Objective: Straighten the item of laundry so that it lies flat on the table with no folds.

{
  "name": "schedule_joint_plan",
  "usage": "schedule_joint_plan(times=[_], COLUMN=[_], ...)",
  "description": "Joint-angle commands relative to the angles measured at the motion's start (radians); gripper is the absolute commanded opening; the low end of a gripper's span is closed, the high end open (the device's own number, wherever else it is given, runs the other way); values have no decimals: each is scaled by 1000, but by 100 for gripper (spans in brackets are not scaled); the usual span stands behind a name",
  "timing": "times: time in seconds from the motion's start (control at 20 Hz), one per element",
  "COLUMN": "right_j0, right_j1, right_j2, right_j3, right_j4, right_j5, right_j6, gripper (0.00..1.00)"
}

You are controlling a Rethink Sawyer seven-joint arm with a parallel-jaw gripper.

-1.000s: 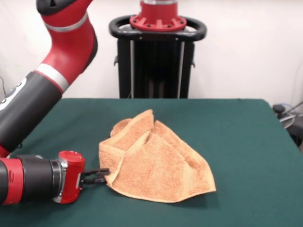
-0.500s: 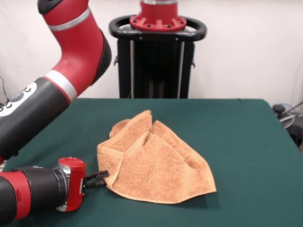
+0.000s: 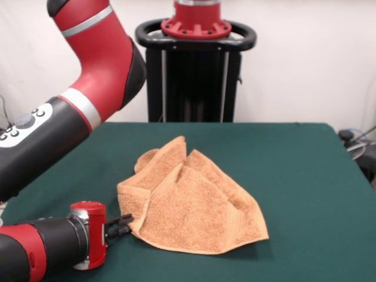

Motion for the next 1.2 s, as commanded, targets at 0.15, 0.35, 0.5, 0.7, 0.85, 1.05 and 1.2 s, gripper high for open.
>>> schedule_joint_plan(times=[0.15, 0.35, 0.5, 0.7, 0.85, 1.05, 1.2], right_j0=[39, 54, 67, 98, 127, 160, 178], right_j1=[-36, -55, -78, -127, -163, -210, -262], right_j2=[91, 52, 22, 3, -19, -55, -94], right_j3=[-63, -40, -22, -8, 6, 30, 62], right_j4=[-244, -284, -293, -365, -429, -482, -470], right_j5=[-170, -202, -234, -280, -294, -303, -306], right_j6=[-394, -485, -561, -679, -755, -800, -802], gripper=[0, 0, 0, 0, 0, 0, 0])
